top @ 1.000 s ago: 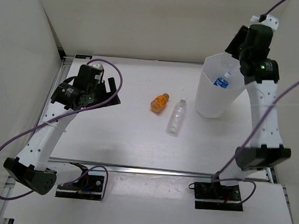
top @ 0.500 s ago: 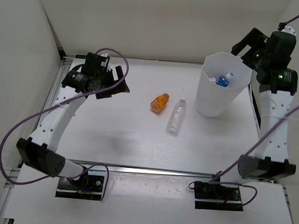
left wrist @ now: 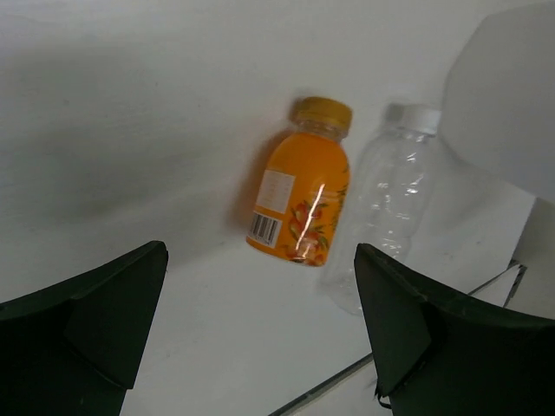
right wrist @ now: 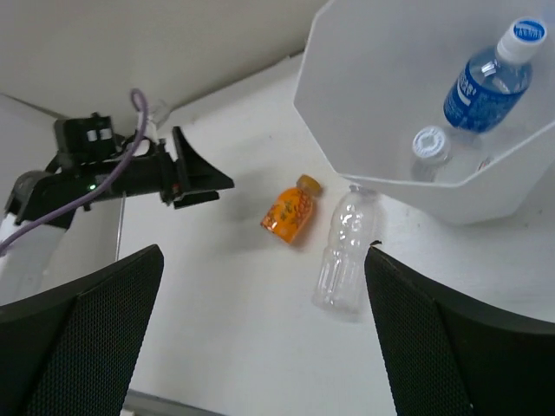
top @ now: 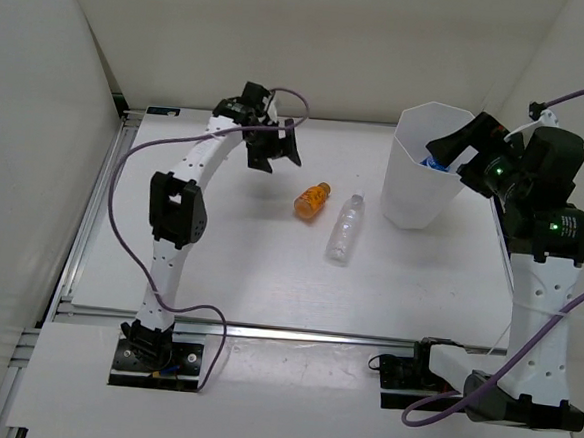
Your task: Put the plastic bottles in the bin
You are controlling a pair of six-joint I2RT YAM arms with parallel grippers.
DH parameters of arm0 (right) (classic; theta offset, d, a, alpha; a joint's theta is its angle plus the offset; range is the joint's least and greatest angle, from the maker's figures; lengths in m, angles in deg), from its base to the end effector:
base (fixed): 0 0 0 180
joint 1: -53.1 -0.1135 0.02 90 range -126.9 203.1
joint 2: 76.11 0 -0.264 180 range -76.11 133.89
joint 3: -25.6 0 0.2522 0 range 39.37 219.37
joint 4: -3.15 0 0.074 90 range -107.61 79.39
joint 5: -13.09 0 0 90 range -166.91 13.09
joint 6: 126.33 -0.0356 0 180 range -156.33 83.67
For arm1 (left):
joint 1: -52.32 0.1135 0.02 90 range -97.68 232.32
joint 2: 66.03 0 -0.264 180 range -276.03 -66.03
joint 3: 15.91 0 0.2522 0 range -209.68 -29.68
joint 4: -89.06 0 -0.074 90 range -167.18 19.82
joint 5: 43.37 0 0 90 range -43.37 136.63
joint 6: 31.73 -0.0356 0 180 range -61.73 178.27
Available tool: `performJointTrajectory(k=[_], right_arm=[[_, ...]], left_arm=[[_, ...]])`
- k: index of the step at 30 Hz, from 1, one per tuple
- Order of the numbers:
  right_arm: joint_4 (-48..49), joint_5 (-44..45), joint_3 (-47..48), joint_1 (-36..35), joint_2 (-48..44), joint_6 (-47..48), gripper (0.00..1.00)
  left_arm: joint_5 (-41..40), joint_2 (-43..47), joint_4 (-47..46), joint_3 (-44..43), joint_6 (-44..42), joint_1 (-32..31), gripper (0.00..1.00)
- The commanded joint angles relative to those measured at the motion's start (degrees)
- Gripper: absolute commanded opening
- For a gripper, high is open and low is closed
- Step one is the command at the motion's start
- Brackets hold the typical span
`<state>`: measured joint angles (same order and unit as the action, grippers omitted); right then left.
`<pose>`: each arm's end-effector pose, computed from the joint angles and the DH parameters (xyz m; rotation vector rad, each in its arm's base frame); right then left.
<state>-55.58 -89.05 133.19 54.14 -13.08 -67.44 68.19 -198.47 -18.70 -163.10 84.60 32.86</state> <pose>0.1856 0.0041 0.4991 0.3635 1.8128 0.5615 0.4667 -0.1788 0.2822 -0.0120 2.6640 -0.7683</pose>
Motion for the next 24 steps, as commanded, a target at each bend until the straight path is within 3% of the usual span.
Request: performJointTrajectory(k=[1, 8, 24], right_arm=[[-0.4, -2.2, -1.2, 0.0, -1.4, -0.1, 1.0], [-2.2, -0.9, 1.4, 0.0, 0.3, 2.5, 1.0], [-3.3, 0.9, 1.3, 0.0, 0.3, 4.0, 1.0]], left_arm=[[1.4, -1.5, 2.6, -2.0, -2.2, -3.6, 1.0], [-0.1, -3.8, -2.5, -2.5, -2.2, -7.0, 1.0], [2.2, -9.2, -3.1, -0.8, -2.7, -11.1, 1.0]])
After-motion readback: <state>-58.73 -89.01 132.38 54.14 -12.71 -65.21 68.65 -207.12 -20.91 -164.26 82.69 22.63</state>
